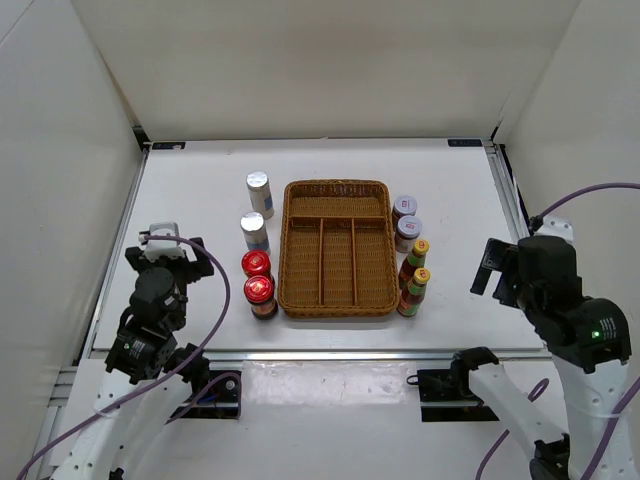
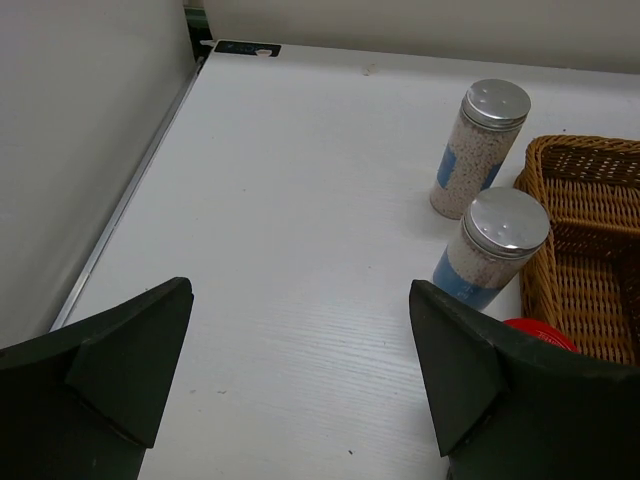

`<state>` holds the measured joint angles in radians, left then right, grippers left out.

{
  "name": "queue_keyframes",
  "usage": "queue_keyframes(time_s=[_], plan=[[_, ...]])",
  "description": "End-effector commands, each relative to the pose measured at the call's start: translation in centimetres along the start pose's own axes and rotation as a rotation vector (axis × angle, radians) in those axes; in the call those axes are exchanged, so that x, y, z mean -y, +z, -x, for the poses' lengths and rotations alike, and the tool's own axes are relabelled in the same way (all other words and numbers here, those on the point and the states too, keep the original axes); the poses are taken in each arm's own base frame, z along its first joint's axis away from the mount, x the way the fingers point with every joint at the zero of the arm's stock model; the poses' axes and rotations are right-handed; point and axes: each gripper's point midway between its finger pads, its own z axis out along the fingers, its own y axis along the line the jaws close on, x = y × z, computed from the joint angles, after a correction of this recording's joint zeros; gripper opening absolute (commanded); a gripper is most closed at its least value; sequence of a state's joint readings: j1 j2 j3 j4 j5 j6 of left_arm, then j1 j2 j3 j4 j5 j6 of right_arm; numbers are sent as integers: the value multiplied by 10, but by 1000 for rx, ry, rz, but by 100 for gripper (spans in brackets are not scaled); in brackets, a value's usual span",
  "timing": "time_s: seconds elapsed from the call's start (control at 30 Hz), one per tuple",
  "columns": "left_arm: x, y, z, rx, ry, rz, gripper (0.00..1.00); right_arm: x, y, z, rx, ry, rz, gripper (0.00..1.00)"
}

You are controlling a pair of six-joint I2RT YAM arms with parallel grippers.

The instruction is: Organize the condiment bottles

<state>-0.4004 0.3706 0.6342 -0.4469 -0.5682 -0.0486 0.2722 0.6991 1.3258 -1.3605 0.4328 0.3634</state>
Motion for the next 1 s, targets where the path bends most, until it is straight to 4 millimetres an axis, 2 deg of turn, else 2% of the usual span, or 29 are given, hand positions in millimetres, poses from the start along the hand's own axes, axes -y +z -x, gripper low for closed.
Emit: queue_keyframes(time_s=[0.0,0.1,0.27,0.37,0.4,0.5,0.57,0.67,0.8,0.97], plan=[[-4,0,4,19,-19,26,100,-1,-7,5,66,-2,41,100],[-4,0,4,19,-19,26,100,4,-19,5,132,15,66,100],[0,-1,4,19,-17,8,100,-10,-19,2,119,-26,152,100],[2,-1,4,19,-17,-1,100,-32,-11,5,45,-22,208,100],[1,-2,2,20,-18,-2,100,-46,0,3,-4,21,234,100],[1,-2,2,20,-18,-2,100,-68,15,1,-72,75,278,100],[1,-2,2,20,-18,-2,100,-79,30,0,-72,120,293,100],[-1,-2,2,21,-18,8,100,-94,40,3,-59,138,354,100],[0,0,0,13,-13,8,100,-102,47,1,-73,136,378,100],[0,0,0,13,-13,8,100,-117,60,-16,-130,113,419,98]])
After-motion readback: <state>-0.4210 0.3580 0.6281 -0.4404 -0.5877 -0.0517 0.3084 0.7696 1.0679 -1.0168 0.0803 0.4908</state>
